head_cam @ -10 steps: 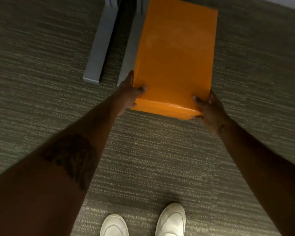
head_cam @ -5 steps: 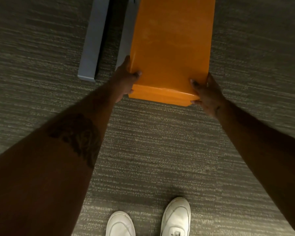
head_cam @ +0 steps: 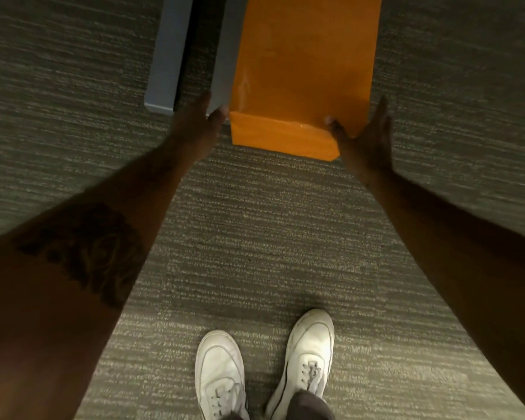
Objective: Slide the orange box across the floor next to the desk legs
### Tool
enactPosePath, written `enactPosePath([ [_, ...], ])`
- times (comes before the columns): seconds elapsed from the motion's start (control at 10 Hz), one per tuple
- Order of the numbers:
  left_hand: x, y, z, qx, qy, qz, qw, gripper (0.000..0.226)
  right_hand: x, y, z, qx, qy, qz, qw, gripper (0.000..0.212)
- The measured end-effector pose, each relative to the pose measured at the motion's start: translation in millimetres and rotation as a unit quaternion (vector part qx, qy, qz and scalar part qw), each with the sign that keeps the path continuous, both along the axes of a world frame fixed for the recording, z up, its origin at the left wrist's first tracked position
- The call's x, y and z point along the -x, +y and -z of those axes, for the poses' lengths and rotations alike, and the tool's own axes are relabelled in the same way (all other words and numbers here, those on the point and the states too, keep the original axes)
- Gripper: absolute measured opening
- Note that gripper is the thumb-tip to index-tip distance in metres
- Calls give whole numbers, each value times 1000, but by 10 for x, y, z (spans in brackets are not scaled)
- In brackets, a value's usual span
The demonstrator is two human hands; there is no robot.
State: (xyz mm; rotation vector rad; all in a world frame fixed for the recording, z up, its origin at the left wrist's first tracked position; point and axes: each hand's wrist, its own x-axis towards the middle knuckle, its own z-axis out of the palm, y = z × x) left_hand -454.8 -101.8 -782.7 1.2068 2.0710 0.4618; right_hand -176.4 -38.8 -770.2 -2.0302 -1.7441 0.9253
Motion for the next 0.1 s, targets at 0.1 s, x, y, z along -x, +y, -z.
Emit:
enactPosePath([
  [0.1,-60,-167,-86,4,126,44,991,69,-2,-260,-129,-57,-168,-176,968,106],
])
